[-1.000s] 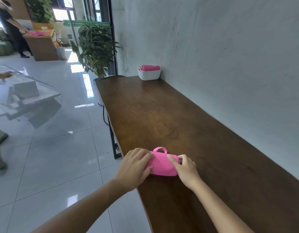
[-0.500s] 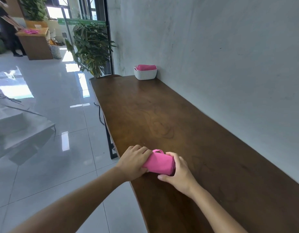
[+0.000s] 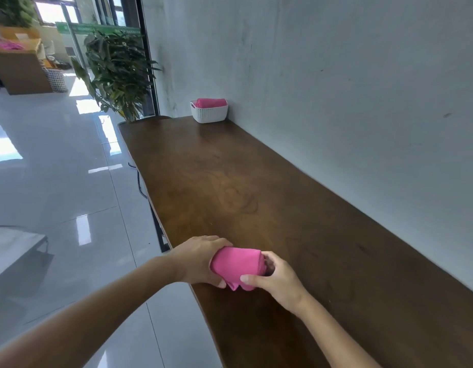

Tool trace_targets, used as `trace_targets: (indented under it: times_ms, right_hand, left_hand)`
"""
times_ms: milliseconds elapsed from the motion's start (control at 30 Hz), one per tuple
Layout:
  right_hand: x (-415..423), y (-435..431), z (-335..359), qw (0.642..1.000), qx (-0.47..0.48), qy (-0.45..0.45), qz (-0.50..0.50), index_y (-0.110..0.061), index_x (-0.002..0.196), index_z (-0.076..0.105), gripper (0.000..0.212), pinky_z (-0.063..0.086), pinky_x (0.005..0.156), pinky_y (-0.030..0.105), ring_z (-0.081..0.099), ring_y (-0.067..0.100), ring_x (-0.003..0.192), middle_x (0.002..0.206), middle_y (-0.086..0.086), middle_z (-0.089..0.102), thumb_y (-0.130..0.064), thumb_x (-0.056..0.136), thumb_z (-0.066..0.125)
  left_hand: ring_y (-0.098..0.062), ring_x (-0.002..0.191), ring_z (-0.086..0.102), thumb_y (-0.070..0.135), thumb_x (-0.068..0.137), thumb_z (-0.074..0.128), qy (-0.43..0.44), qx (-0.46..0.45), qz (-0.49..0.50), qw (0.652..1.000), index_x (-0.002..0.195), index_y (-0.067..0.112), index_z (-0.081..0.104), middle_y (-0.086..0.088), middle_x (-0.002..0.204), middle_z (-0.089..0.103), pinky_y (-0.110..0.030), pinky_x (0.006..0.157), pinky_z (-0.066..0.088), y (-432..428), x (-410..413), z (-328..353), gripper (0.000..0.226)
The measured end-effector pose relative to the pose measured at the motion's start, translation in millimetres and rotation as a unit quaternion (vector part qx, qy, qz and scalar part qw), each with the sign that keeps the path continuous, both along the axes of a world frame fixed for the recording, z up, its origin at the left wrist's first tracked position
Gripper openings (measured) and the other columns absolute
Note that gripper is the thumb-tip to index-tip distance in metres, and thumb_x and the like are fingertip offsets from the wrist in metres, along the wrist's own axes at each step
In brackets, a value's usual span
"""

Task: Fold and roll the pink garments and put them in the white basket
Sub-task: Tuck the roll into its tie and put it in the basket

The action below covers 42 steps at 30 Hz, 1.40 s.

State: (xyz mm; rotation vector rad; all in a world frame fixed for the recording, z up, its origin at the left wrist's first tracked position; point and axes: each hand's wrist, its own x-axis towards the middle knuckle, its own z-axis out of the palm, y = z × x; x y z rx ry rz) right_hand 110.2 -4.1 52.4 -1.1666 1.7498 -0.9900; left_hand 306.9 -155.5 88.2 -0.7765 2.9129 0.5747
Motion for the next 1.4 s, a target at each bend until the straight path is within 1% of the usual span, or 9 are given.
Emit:
trace_targets:
  times_ms: [100, 267, 400, 533, 733, 833, 1100, 1267, 1400]
  right_hand:
    - [8, 2, 7, 0.999, -0.001, -0.008, -0.046, -0.032, 0.119, 0.061, 0.072, 0.061, 0.082, 0.029, 0.069, 0.012, 0.100, 0.110, -0.008, 0.068, -0.070, 0.062, 0.083]
    - [23, 3, 29, 0.995, -0.013, 0.012, -0.103, -0.027, 0.112, 0.065, 0.061, 0.059, 0.069, 0.019, 0.070, 0.011, 0.091, 0.100, -0.007, 0.071, -0.073, 0.071, 0.072]
    - [24, 5, 47, 0.995, -0.033, -0.012, -0.090, -0.030, 0.112, 0.069, 0.062, 0.056, 0.076, 0.016, 0.067, 0.006, 0.100, 0.104, -0.011, 0.072, -0.079, 0.085, 0.042]
    - [29, 10, 64, 0.995, -0.064, -0.039, -0.061, -0.031, 0.114, 0.071, 0.062, 0.053, 0.084, 0.013, 0.065, 0.000, 0.105, 0.106, -0.014, 0.073, -0.073, 0.091, 0.031]
    - [35, 20, 69, 0.990, -0.101, -0.084, -0.040, -0.026, 0.117, 0.069, 0.040, 0.056, 0.091, 0.025, 0.069, 0.010, 0.105, 0.107, -0.006, 0.075, -0.051, 0.101, 0.043]
    - [38, 26, 58, 0.990, -0.069, -0.119, -0.031, -0.022, 0.121, 0.068, 0.034, 0.054, 0.100, 0.039, 0.069, 0.017, 0.108, 0.112, 0.000, 0.074, -0.046, 0.099, 0.058]
    - [45, 33, 57, 0.987, -0.018, -0.159, -0.035, -0.016, 0.102, 0.075, 0.031, 0.051, 0.102, 0.038, 0.070, 0.017, 0.097, 0.100, 0.006, 0.076, -0.043, 0.087, 0.071]
    - [44, 43, 66, 0.888, -0.044, -0.444, -0.110, -0.013, 0.084, 0.075, 0.027, 0.048, 0.097, 0.038, 0.063, 0.022, 0.097, 0.099, 0.011, 0.067, -0.039, 0.089, 0.073]
    - [51, 45, 77, 0.805, -0.097, -0.555, -0.187, -0.010, 0.082, 0.077, 0.036, 0.045, 0.100, 0.041, 0.066, 0.026, 0.103, 0.103, 0.015, 0.070, -0.040, 0.094, 0.060]
  left_hand:
    - [-0.008, 0.128, 0.049, 0.075, 0.072, 0.072, 0.051, -0.069, 0.002, 0.996, 0.149, 0.037, 0.034, 0.015, 0.140, 0.052, -0.030, 0.110, 0.039, 15, -6, -10, 0.094]
    - [-0.006, 0.124, 0.051, 0.084, 0.069, 0.066, 0.146, -0.092, 0.027, 0.985, 0.146, 0.039, 0.037, 0.019, 0.136, 0.053, -0.028, 0.108, 0.043, 28, -16, -13, 0.093]
    - [-0.001, 0.114, 0.055, 0.091, 0.060, 0.068, 0.219, -0.030, 0.070, 0.973, 0.138, 0.045, 0.042, 0.026, 0.125, 0.055, -0.024, 0.098, 0.050, 35, -13, -6, 0.094]
    - [-0.003, 0.105, 0.064, 0.079, 0.059, 0.081, 0.321, 0.116, 0.121, 0.932, 0.132, 0.042, 0.047, 0.022, 0.117, 0.062, -0.026, 0.087, 0.058, 41, -9, -3, 0.088]
    - [-0.024, 0.101, 0.070, 0.057, 0.065, 0.086, 0.444, 0.290, 0.198, 0.824, 0.125, 0.026, 0.056, 0.003, 0.111, 0.069, -0.039, 0.085, 0.061, 52, -13, -8, 0.074]
    - [-0.020, 0.096, 0.071, 0.055, 0.067, 0.085, 0.450, 0.284, 0.218, 0.818, 0.119, 0.026, 0.058, 0.006, 0.105, 0.070, -0.031, 0.078, 0.060, 50, -13, -2, 0.066]
    - [-0.019, 0.091, 0.071, 0.060, 0.065, 0.082, 0.471, 0.258, 0.249, 0.806, 0.111, 0.023, 0.060, 0.006, 0.099, 0.070, -0.028, 0.073, 0.059, 46, -11, 6, 0.064]
    - [-0.019, 0.088, 0.071, 0.062, 0.064, 0.081, 0.483, 0.249, 0.268, 0.796, 0.108, 0.021, 0.062, 0.005, 0.096, 0.071, -0.027, 0.072, 0.059, 43, -2, 8, 0.063]
    - [-0.018, 0.089, 0.071, 0.063, 0.063, 0.080, 0.486, 0.249, 0.276, 0.791, 0.108, 0.021, 0.062, 0.005, 0.096, 0.071, -0.025, 0.071, 0.057, 46, 4, 6, 0.064]
